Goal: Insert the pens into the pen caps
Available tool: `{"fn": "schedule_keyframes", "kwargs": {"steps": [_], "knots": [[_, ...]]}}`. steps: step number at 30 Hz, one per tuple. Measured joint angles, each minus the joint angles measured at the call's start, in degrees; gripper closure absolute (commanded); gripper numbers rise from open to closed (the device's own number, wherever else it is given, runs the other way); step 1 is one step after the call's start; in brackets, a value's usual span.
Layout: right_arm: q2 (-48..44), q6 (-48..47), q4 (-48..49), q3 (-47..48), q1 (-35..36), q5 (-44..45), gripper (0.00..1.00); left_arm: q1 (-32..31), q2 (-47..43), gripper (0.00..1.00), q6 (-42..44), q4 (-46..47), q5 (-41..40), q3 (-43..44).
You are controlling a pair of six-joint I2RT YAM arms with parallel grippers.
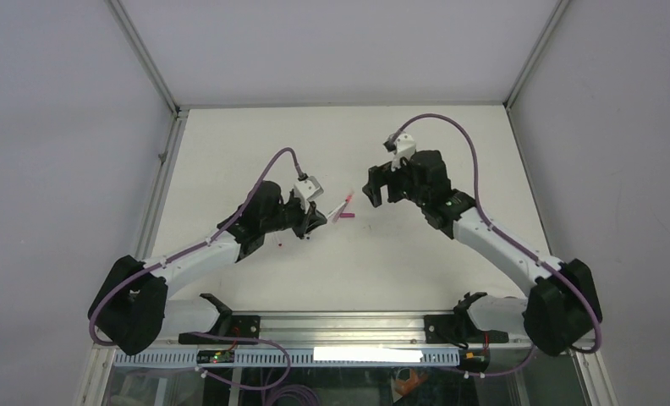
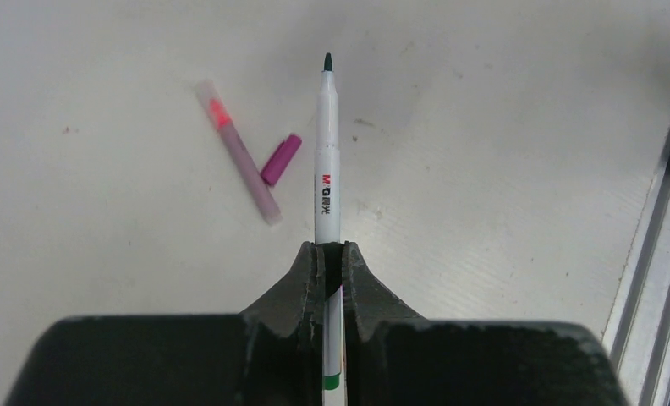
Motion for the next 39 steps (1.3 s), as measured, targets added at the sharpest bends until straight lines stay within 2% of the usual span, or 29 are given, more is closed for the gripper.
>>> {"fn": "schedule_keyframes", "kwargs": {"steps": [3, 7, 9, 12, 15, 25, 39], "knots": [[7.48, -0.2, 0.26, 1.29, 0.0, -5.11, 0.13, 0.7, -4.13, 1.0, -1.62, -0.24, -3.87, -5.66], [12.96, -0.35, 0.44, 1.29, -0.02, -8.92, 0.16, 0.72, -9.46, 1.0, -4.83, -0.33, -10.01, -10.16], [14.16, -1.16, 0.48, 1.36, 0.0, -10.23, 0.22, 0.72, -11.47, 1.0, -6.08, -0.33, -12.17, -10.86], [17.05, -3.48, -0.07, 2.99, 0.57, -12.09, 0.37, 0.72, -14.51, 1.0, -7.65, -0.37, -16.04, -11.08], [20.9, -6.27, -1.66, 6.45, 1.81, -12.9, 0.4, 1.05, -15.98, 1.0, -8.59, -1.18, -18.1, -11.08], [29.92, -15.15, -4.74, 10.6, 9.75, -10.08, 0.49, 1.07, -16.55, 1.0, -9.62, -3.41, -20.55, -11.08], [35.36, -21.94, -5.97, 13.0, 11.74, -2.93, 0.53, 1.07, -17.55, 1.0, -10.03, -3.65, -21.57, -11.08]]}}
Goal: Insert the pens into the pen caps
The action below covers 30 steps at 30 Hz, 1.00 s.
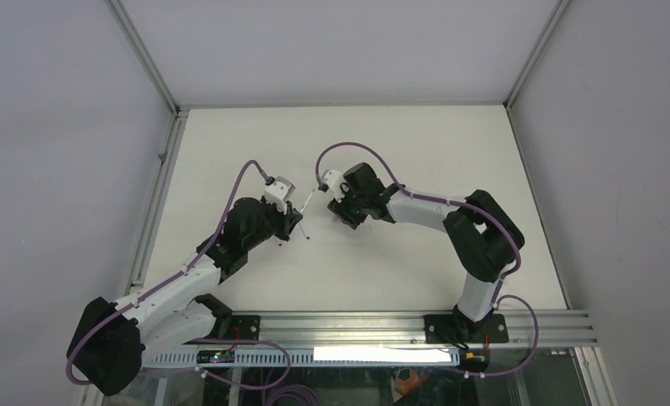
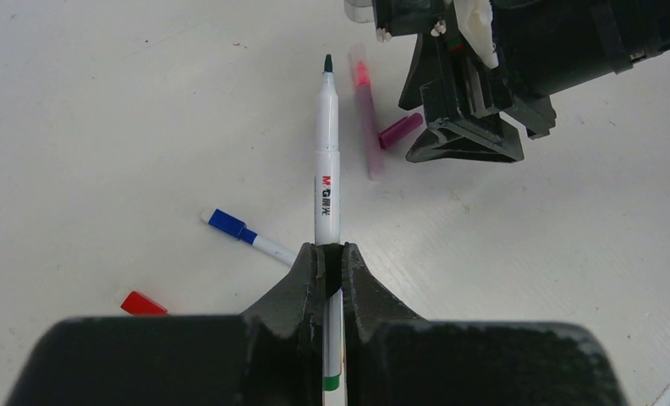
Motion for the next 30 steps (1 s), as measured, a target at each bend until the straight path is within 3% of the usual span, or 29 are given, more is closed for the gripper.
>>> {"fn": "schedule_keyframes", "kwargs": {"steps": [14, 22, 30], "knots": [[3.89, -0.74, -0.15, 2.78, 0.37, -0.15, 0.72, 0.0, -0.72, 1.0, 0.0, -0.55, -0.57, 0.0], [5.42, 0.22, -2.05, 5.38, 0.35, -1.25, 1.0, 0.0, -0.74, 1.0, 0.0, -0.59, -0.57, -0.02], [3.85, 4.24, -3.23, 4.55, -0.15, -2.4, 1.0, 0.0, -0.74, 1.0, 0.02, -0.55, -0.52, -0.02]]}}
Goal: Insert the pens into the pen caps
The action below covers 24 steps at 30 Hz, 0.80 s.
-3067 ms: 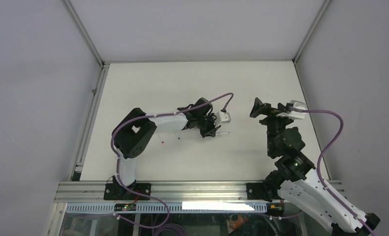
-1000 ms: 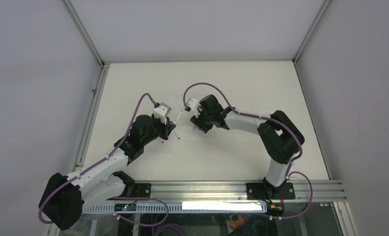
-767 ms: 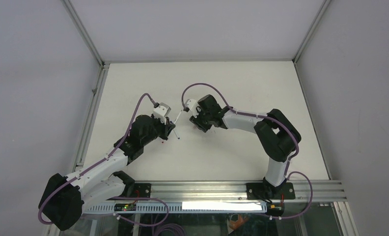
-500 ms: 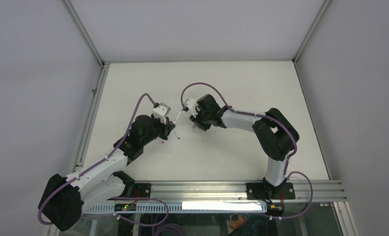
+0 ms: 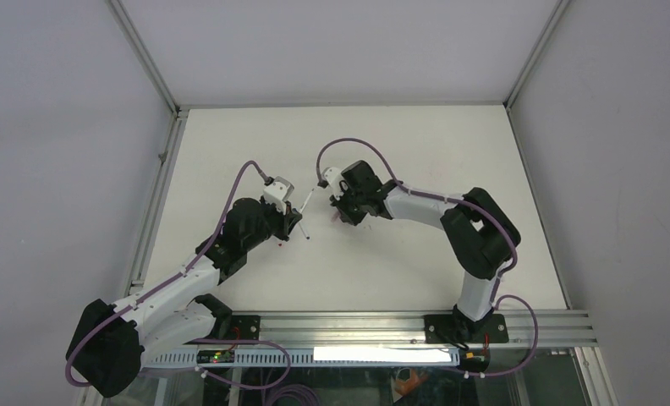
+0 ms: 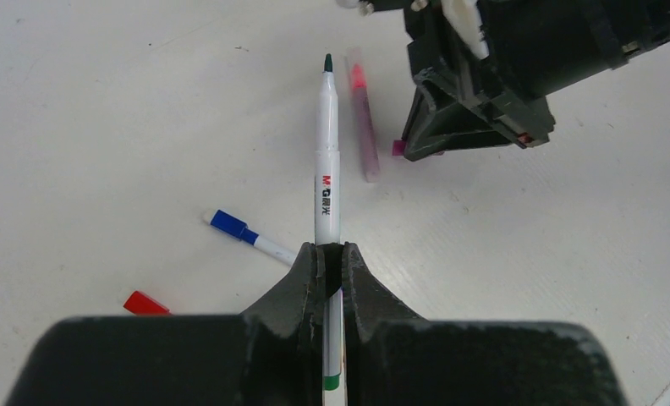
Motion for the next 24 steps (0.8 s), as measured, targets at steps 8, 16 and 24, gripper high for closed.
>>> {"fn": "schedule_keyframes", "kwargs": {"steps": [8, 16, 24], "knots": [[-20.44, 11.8, 10.73, -13.6, -0.98, -0.76, 1.0, 0.0, 1.07, 1.0, -0.63, 5.7, 2.32, -2.73], [-32.13, 30.73, 42.56, -24.65, -1.05, 2.91, 1.0, 0.0, 7.04, 1.0, -6.49, 24.17, 9.35, -7.58], [-27.36, 42.05, 61.48, -26.51, -1.05, 5.25, 1.0, -0.17, 16.33, 1.0, -15.39, 45.72, 14.82, -8.44]]}}
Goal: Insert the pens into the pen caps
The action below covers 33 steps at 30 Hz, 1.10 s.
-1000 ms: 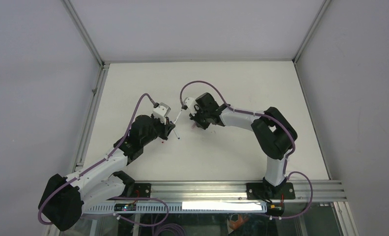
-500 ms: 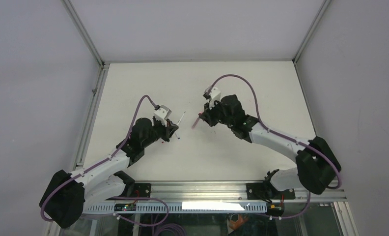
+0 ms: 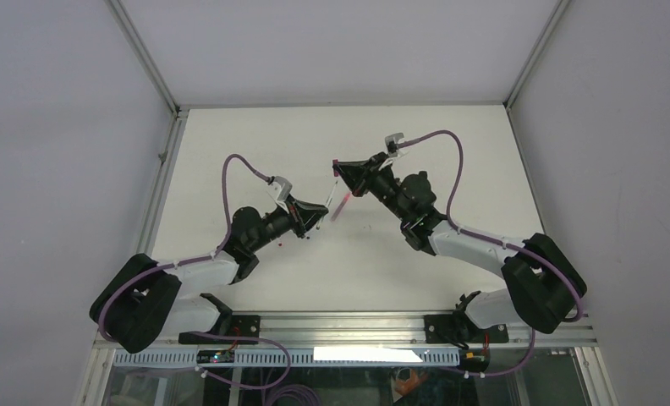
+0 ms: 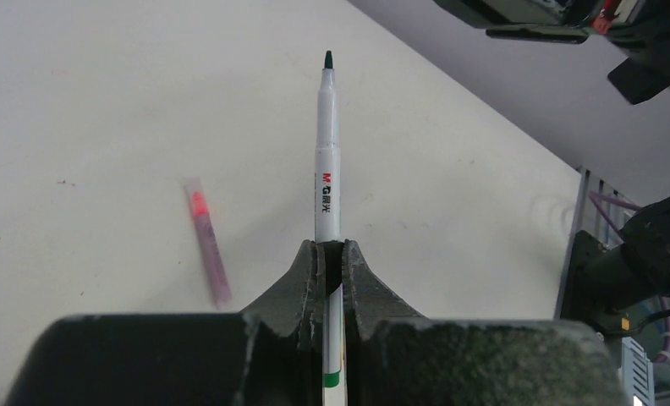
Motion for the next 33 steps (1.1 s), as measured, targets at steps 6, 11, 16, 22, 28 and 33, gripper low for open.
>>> {"fn": "schedule_keyframes", "kwargs": {"steps": [6, 11, 16, 22, 28, 33], "knots": [[0.11, 1.22, 5.31, -0.59, 0.0, 0.52, 1.0, -0.39, 1.11, 1.0, -3.3, 8.17, 0.68, -0.22], [0.11, 1.22, 6.73, -1.51, 0.0, 0.61, 1.0, -0.39, 1.11, 1.0, -4.33, 10.6, 0.68, -0.22], [0.04, 1.22, 7.28, -2.21, 0.0, 0.59, 1.0, -0.39, 1.11, 1.0, -4.33, 11.13, 0.66, -0.22], [-0.37, 1.22, 7.3, -2.45, 0.0, 0.35, 1.0, -0.37, 0.5, 1.0, -4.26, 11.08, 0.61, -0.22], [-0.55, 1.99, 8.22, -2.45, 0.0, -0.42, 1.0, -0.37, -1.01, 1.0, -3.98, 10.56, 0.44, -0.33], [-0.48, 3.76, 9.18, -2.45, -0.02, -1.53, 1.0, -0.37, -1.36, 1.0, -3.63, 10.54, 0.39, -0.33]]}}
